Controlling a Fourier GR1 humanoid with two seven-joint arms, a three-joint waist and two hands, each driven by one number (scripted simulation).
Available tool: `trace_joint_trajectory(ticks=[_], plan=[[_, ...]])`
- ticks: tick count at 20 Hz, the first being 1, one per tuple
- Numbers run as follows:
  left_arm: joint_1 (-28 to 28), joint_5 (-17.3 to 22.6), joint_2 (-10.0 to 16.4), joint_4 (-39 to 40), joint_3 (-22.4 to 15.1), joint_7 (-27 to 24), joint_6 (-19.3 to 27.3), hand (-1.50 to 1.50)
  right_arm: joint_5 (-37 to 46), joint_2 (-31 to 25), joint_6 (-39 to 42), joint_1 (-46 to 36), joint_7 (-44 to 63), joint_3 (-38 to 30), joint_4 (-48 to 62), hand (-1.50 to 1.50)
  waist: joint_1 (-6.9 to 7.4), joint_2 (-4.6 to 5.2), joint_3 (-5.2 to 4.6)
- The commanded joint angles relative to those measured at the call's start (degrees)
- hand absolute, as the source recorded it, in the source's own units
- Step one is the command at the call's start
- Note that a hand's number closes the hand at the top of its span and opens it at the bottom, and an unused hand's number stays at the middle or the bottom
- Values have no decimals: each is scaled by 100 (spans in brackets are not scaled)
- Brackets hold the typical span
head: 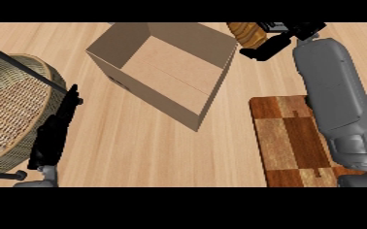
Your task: Pick the croissant from the cutting board and place it in the cardboard box
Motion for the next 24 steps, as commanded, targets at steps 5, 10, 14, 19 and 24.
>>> trace_joint_trajectory(ticks=[5, 10, 14, 19, 24], plan=[[141, -51, -150, 137, 45, -359, 85, 0, -109, 789, 254, -439, 1459, 381, -863, 150, 31, 9, -2], [-259, 12, 43, 97, 118, 7, -148, 0, 106, 1154, -156, -1241, 1877, 469, 59, 150, 104, 38, -1], [-245, -237, -214, -183, -182, 391, 43, 0, -108, 1403, -661, -1426, 2138, 1019, 589, 150, 167, 40, -1], [-287, -166, -84, 116, -73, 28, -133, 0, -162, 1416, -1106, -2114, 2163, 1008, 1906, 150, 340, 109, -6], [-530, -275, -322, 110, -225, 254, 16, 0, -419, 1420, -1764, -1905, 2087, 1750, 2677, 150, 455, 128, -7]])
